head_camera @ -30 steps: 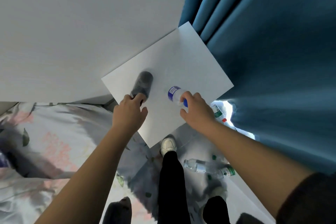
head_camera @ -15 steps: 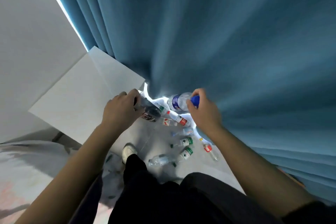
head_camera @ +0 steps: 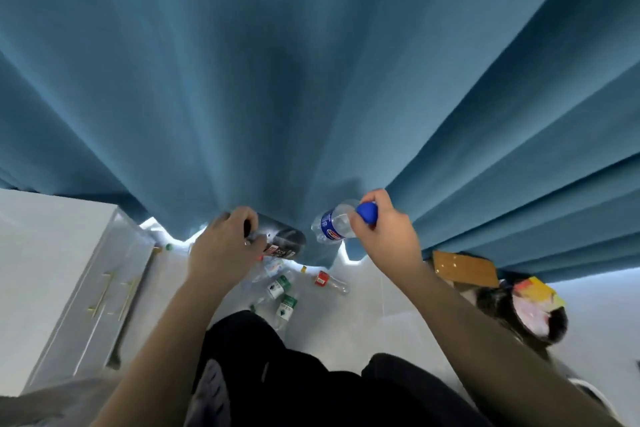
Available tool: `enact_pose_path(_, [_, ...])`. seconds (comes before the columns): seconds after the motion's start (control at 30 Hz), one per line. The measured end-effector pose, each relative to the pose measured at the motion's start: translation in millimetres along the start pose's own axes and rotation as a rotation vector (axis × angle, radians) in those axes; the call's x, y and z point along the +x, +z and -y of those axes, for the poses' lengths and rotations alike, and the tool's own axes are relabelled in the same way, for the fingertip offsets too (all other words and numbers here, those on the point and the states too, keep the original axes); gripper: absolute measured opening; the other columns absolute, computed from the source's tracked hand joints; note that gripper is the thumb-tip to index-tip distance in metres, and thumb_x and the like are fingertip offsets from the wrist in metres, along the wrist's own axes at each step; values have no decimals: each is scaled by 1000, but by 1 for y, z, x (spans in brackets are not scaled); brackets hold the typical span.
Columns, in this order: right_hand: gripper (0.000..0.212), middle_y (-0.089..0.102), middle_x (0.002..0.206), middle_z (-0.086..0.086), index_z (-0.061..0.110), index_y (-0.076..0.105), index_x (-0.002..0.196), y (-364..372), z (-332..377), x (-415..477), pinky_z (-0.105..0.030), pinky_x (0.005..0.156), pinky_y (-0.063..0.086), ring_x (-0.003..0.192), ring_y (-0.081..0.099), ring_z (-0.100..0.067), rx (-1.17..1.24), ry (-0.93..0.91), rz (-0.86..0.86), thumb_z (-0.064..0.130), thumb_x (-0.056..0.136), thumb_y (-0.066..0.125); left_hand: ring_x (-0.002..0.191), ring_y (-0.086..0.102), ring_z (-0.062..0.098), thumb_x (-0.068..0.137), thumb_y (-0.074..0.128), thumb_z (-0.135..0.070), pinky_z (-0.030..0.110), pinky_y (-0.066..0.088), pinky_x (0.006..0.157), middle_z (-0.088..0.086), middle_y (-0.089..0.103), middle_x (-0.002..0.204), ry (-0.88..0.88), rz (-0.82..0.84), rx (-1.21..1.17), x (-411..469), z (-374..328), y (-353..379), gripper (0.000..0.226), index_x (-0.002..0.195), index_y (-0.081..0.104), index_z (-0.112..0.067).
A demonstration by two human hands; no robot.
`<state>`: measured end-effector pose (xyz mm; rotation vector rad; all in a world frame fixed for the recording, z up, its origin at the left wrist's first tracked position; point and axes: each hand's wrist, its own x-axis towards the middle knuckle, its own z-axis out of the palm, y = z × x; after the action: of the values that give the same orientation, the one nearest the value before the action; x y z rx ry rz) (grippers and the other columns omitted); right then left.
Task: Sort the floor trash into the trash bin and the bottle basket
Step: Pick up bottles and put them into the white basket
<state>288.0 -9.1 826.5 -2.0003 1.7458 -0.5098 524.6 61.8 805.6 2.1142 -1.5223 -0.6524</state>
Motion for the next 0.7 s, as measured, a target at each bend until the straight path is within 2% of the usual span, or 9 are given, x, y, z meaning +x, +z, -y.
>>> enact_pose_path(0.13, [21,56,67,-2,26,44,99,-50,-55,-21,-38,62,49,68,57,-29,66,136,-110,38,89,58,68,50,20,82,63,-32,30,38,62,-5,52,75,159,75,-12,2,-57,33,23,76,41,-30])
enact_pose_path(0.33, [22,60,66,-4,22,44,98,-99,-121,-55,-40,65,49,67,59,-29,137,347,-279,35,89,59,67,51,15,83,59,-38,28,35,57,-6,53,79,354,189,120,25,-130,69,20,79,40,-32])
enact_pose_path(0.43, [22,64,67,-5,22,43,96,-120,-152,-68,-39,64,50,66,62,-27,147,418,-353,35,89,59,67,51,18,83,59,-38,29,37,57,-4,53,81,434,267,140,33,-168,97,19,80,42,-31])
enact_pose_path(0.53, [22,59,70,-3,23,42,93,-139,-185,-75,-37,64,46,70,57,-29,137,504,-439,33,88,61,68,49,20,82,62,-35,30,34,59,-3,52,77,512,336,138,39,-210,131,21,79,42,-31])
enact_pose_path(0.7, [23,55,70,1,18,46,97,-165,-243,-67,-44,68,49,75,58,-34,155,617,-465,32,88,62,71,51,18,81,61,-35,29,34,60,-7,52,81,577,403,143,57,-272,195,22,78,40,-32])
